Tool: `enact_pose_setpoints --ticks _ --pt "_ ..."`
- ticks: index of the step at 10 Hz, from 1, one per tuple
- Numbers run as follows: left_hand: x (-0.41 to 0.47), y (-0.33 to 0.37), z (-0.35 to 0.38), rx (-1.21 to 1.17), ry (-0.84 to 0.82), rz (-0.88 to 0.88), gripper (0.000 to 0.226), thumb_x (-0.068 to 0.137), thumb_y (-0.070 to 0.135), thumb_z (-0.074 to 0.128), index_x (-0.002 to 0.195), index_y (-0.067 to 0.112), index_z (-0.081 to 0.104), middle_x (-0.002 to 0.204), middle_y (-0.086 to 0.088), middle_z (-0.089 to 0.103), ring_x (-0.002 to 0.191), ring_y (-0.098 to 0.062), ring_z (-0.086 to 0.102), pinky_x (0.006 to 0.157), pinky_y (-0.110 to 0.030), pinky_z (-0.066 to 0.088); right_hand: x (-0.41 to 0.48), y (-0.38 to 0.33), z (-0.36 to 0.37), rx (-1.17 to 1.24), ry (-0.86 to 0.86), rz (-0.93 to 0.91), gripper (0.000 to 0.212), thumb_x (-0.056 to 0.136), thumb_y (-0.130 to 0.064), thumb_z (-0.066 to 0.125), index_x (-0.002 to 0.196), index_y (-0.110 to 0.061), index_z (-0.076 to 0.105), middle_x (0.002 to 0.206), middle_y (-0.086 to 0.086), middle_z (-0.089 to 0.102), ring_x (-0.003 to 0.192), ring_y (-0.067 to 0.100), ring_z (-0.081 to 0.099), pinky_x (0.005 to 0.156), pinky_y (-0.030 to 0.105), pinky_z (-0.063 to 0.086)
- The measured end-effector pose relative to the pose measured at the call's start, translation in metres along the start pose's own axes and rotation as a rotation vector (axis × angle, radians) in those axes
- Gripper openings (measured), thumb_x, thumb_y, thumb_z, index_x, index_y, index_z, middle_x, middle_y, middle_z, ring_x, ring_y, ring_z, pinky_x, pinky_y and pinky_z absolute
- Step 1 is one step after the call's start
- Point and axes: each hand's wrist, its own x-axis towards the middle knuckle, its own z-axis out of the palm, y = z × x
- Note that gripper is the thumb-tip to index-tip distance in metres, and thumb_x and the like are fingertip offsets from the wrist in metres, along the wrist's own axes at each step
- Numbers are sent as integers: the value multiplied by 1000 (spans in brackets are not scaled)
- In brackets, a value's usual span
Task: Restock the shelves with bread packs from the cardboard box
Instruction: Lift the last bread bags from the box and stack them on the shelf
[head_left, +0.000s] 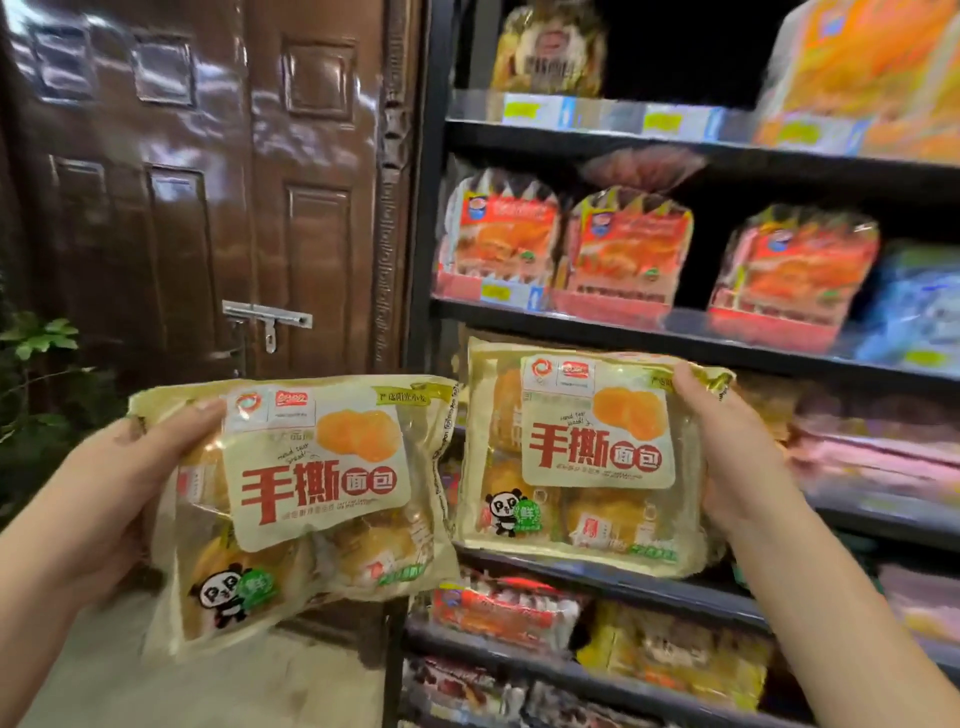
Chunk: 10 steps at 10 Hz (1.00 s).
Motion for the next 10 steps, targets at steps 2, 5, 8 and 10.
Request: enact_pose_setpoints --ticks 2,5,8,10 --pt "19 31 57 -18 -121 76 24 98 47 67 110 26 72 115 -15 78 107 -42 74 98 -67 54 -3 -49 -72 35 146 -75 30 98 -46 62 110 -20 72 101 8 80 95 32 76 81 47 58" --pt "-10 99 159 -143 -297 187 51 77 48 73 120 20 74 106 -14 81 84 -29 81 86 -46 59 30 -103 -141 123 178 -154 43 100 -47 59 122 -11 66 96 9 80 75 23 78 56 33 57" --pt "-3 117 245 -121 -254 237 48 84 48 68 123 22 73 107 -9 82 89 -25 81 80 -42 61 81 -115 -205 181 214 -181 52 99 -47 61 134 -8 59 103 12 79 78 24 79 51 36 59" --pt "-2 78 297 -155 -262 187 34 103 41 59 131 23 68 113 -5 81 95 -23 80 82 -42 57 98 -86 -246 159 211 -188 51 103 -44 56 135 -5 59 91 4 79 79 20 79 50 33 59"
